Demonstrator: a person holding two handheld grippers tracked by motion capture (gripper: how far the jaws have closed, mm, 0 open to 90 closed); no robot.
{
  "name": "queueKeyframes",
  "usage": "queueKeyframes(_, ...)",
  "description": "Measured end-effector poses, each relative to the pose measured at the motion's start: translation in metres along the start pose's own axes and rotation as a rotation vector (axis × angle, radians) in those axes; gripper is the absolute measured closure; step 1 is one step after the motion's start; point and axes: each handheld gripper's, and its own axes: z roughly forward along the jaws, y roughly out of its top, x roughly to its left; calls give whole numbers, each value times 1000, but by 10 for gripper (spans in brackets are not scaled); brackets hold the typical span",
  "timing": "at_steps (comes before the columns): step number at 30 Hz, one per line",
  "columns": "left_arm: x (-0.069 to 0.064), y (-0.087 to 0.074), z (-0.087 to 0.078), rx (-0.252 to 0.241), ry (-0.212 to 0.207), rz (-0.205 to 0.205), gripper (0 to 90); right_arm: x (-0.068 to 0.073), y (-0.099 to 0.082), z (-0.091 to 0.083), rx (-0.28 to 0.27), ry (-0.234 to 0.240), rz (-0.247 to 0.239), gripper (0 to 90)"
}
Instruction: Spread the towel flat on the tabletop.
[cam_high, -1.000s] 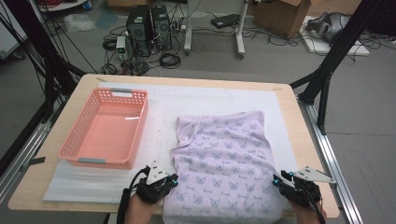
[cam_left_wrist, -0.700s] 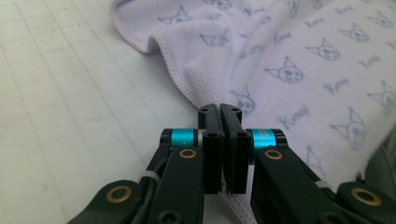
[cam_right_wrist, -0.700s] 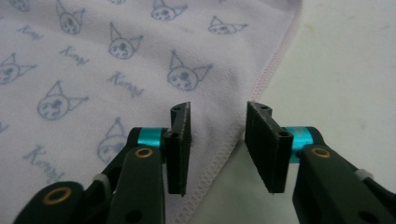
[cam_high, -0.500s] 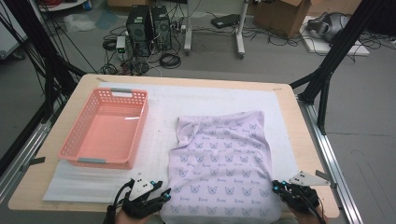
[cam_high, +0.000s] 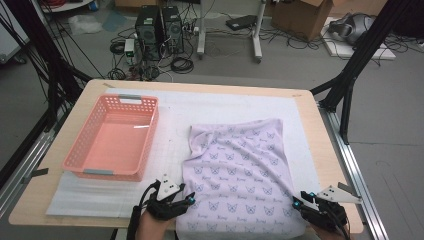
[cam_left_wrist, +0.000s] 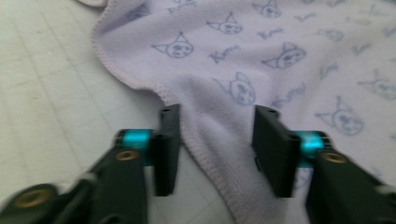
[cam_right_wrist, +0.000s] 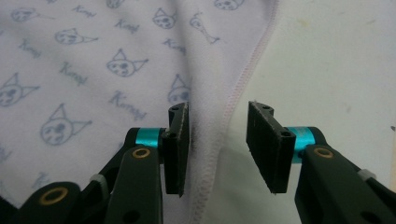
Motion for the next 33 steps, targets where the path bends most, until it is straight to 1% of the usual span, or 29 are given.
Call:
queueKeyframes(1,0,0,0,0,0,0,692,0,0,0,0,0,0,589)
queueKeyframes(2,0,-1,-2,2,-5,10,820,-2,0,1,-6,-6,9,589)
queueKeyframes(3,1,-1,-4,7,-21,3,820,-2,0,1,-6,-6,9,589)
queueKeyframes(4,1,-2,-7,13,-16,15,859,-3,0,2,-9,-12,15,586)
queueKeyframes(5,1,-3,-10,16,-14,20,862,-4,0,2,-12,-11,16,585)
queueKeyframes(7,2,-8,-19,25,-17,8,865,-4,0,2,-14,-12,20,582)
queueKeyframes(9,4,-14,-28,26,-26,-15,865,-4,1,3,-11,-7,17,577)
queueKeyframes(11,4,-19,-35,20,-38,-19,863,-3,2,5,-13,-9,15,577)
queueKeyframes(12,4,-21,-39,9,-45,-21,856,-3,3,6,-9,-7,13,576)
queueKeyframes(13,5,-22,-41,-9,-44,-25,738,-1,4,10,-3,0,9,570)
queueKeyframes(14,7,-22,-42,-23,-33,-30,616,0,5,13,-2,4,8,563)
queueKeyframes(15,9,-21,-42,-37,-30,-45,547,2,6,15,6,10,5,556)
queueKeyframes(16,12,-20,-42,-51,-31,-61,547,2,6,15,6,10,5,556)
queueKeyframes(18,17,-17,-39,-66,-31,-78,505,6,8,19,7,1,-11,541)
queueKeyframes(19,19,-16,-36,-66,-32,-84,485,7,9,21,11,-2,-13,542)
queueKeyframes(20,20,-14,-33,-64,-31,-90,462,8,10,21,19,-12,-14,573)
queueKeyframes(21,21,-12,-29,-62,-32,-94,462,8,10,21,19,-12,-14,573)
queueKeyframes(22,22,-10,-26,-56,-35,-99,454,9,11,20,24,-2,-24,710)
queueKeyframes(23,22,-8,-22,-50,-39,-100,456,9,12,19,33,7,-22,787)
queueKeyframes(24,21,-4,-13,-24,-67,-103,465,10,13,19,40,10,-26,824)
queueKeyframes(25,19,-3,-9,-1,-89,-104,486,12,13,18,47,10,-23,841)
queueKeyframes(26,15,-3,-6,-1,-75,-77,527,12,13,18,51,13,-21,848)
queueKeyframes(27,10,-4,-7,-2,-18,-29,572,12,12,17,51,20,-15,850)
queueKeyframes(28,10,-4,-7,-2,-18,-29,705,10,11,16,50,29,-6,852)
queueKeyframes(29,8,-5,-7,-6,-10,-5,820,9,10,14,50,38,4,853)
queueKeyframes(30,8,-5,-8,-3,-22,-20,844,8,8,12,51,45,12,853)
queueKeyframes(31,6,-6,-9,-1,-15,-13,844,8,8,12,51,45,12,853)
queueKeyframes(32,4,-7,-15,12,-19,8,855,9,4,7,58,52,20,855)
queueKeyframes(33,4,-7,-15,12,-19,8,856,9,3,3,66,57,15,856)
